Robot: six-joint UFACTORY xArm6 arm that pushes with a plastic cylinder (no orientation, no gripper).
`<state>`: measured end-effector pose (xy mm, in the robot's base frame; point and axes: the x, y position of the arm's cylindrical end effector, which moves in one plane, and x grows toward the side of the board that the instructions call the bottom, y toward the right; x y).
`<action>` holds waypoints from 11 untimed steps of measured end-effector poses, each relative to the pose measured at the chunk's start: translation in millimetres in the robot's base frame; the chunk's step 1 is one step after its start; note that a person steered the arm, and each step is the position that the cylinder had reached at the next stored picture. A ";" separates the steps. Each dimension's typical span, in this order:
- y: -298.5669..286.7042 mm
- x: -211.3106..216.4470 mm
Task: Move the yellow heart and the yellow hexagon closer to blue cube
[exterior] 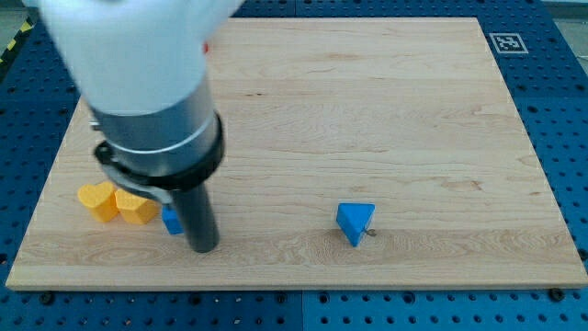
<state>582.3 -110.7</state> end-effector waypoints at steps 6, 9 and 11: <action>-156.2 -40.7; -143.8 -46.6; -96.3 -43.4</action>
